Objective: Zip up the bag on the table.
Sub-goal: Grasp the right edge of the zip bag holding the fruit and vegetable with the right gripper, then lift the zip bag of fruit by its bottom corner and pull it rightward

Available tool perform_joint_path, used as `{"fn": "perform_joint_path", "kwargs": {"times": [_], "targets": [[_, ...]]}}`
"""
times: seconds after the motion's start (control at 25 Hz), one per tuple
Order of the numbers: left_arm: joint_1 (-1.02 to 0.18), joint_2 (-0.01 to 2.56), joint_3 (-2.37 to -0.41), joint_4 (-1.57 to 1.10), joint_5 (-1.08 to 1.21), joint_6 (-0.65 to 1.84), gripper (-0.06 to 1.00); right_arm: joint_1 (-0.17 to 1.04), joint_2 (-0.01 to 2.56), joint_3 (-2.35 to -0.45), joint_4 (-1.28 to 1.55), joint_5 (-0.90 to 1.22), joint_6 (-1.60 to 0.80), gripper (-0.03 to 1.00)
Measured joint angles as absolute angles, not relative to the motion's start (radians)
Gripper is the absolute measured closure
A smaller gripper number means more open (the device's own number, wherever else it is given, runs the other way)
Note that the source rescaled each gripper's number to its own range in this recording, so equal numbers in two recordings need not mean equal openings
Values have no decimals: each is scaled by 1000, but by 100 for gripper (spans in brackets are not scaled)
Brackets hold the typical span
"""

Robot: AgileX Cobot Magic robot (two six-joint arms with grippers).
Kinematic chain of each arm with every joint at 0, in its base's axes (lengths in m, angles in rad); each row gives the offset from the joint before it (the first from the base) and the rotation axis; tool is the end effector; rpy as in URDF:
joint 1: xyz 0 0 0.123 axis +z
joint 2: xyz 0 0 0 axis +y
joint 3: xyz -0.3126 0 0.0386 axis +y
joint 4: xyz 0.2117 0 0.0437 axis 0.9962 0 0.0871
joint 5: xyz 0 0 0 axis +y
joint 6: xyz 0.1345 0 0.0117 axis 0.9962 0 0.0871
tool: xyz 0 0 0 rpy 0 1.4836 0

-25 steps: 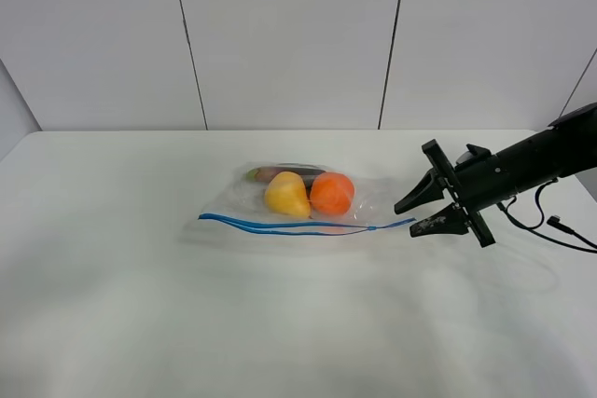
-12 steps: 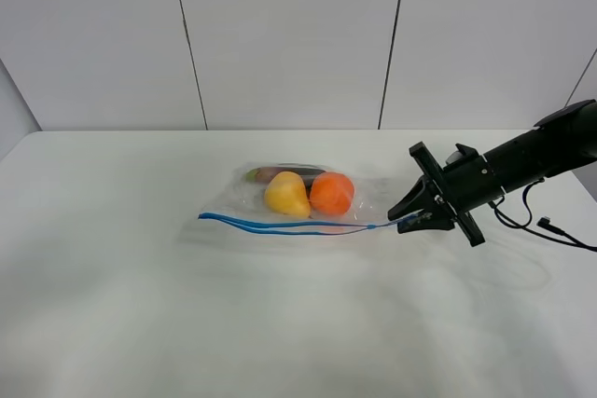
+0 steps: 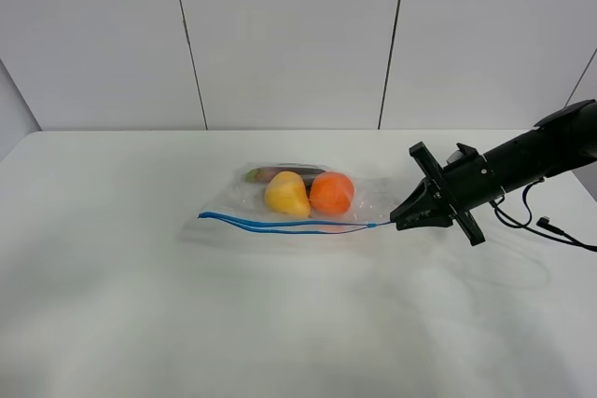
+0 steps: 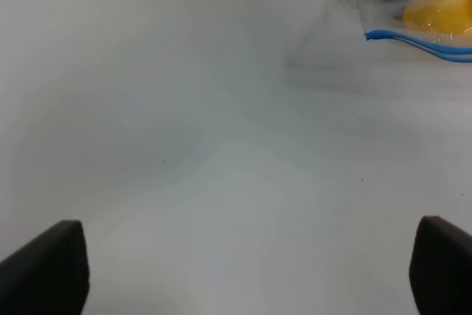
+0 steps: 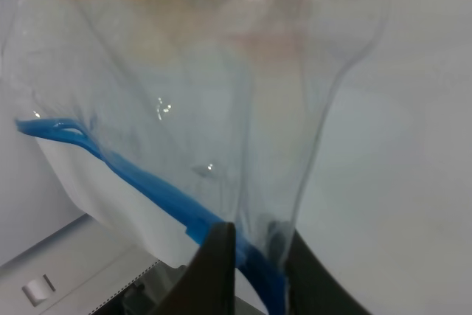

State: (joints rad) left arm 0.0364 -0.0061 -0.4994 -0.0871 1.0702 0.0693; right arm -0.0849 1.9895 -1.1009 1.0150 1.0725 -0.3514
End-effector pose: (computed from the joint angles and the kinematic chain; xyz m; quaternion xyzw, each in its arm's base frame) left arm -0.0287 -0.0114 0.2387 0.0160 0.8533 -0.0160 0.5209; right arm 0.3370 0.0724 0.1663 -0.1767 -0.8954 -0.4063 0.0451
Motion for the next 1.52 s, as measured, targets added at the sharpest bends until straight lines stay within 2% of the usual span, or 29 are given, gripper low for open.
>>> {"fn": "perform_joint_path", "kwargs": {"times": [0.08, 0.2, 0.28, 0.76, 1.12, 1.52], "targets": [[36, -6, -499, -87, 1070, 69, -6, -85, 1989, -1101, 1015, 1073, -351, 81], [36, -6, -499, -87, 1070, 69, -6, -85, 1989, -1101, 1015, 1073, -351, 95], [36, -6, -499, -87, 1070, 69, -6, -85, 1989, -1101, 1015, 1073, -351, 96], [36, -6, -499, -87, 1070, 69, -6, -83, 1989, -1101, 1046, 1133, -417, 97], [36, -6, -499, -87, 1070, 69, -6, 10, 1989, -1101, 1131, 1162, -495, 97], [36, -6, -499, -87, 1070, 69, -6, 19, 1989, -1101, 1236, 1166, -573, 97]]}}
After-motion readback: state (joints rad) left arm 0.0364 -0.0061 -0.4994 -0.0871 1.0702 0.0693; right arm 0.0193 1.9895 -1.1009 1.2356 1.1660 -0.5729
